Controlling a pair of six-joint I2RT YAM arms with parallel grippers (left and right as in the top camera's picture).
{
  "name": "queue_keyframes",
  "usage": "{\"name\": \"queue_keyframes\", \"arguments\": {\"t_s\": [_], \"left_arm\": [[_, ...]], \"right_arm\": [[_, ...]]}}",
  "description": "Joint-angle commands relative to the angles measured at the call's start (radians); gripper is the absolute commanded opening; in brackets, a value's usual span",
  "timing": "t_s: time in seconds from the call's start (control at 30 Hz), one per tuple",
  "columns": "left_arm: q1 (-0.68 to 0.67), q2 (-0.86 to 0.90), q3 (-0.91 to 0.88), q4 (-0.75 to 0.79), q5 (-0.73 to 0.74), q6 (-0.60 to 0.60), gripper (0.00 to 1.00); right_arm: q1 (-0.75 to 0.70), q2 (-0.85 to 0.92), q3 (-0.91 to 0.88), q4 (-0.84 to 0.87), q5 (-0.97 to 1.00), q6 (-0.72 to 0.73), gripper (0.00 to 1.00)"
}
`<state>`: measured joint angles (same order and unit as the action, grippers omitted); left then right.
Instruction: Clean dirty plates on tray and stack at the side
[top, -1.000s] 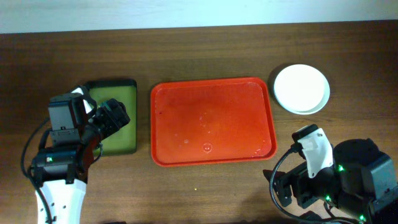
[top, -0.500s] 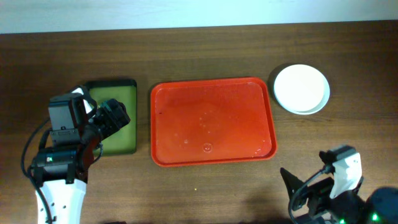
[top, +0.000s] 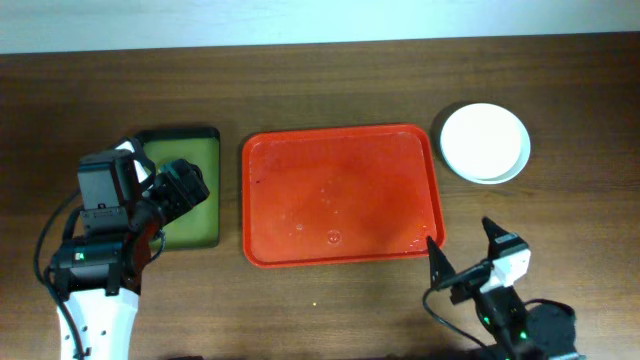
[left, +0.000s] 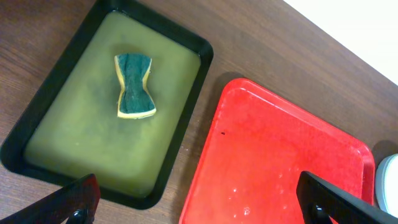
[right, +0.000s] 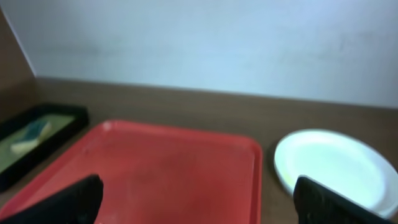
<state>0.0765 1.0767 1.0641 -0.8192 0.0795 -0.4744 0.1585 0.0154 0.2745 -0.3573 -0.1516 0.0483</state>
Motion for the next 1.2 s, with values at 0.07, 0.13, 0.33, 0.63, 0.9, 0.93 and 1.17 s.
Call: {"name": "queue_keyframes", "arguments": {"t_s": [0.07,0.13,0.33,0.63,0.9,0.93,1.17], "left_arm": [[0.007,-0.01,0.008,0.002,0.011,0.004,0.99],[0.007,-0.01,0.008,0.002,0.011,0.004,0.99],[0.007,-0.01,0.008,0.002,0.011,0.004,0.99],[0.007,-0.01,0.008,0.002,0.011,0.004,0.99],[0.007,-0.01,0.008,0.002,0.011,0.004,0.99],[0.007,-0.01,0.008,0.002,0.011,0.004,0.99],[0.007,-0.01,0.008,0.002,0.011,0.004,0.99]], "right_arm": [[-0.038,-0.012,-0.14,0.174,-0.024,-0.003,0.99],[-0.045,-0.012,-0.171,0.211,-0.023,-0.003,0.99],[-0.078,-0.012,-0.269,0.32,-0.013,-0.011,0.99],[-0.082,-0.012,-0.269,0.285,0.055,-0.067,0.99],[-0.142,-0.012,-0.269,0.286,0.052,-0.082,0.99],[-0.142,-0.012,-0.269,0.286,0.052,-0.082,0.99],[-0.142,-0.012,-0.269,0.286,0.052,-0.082,0.99]]}}
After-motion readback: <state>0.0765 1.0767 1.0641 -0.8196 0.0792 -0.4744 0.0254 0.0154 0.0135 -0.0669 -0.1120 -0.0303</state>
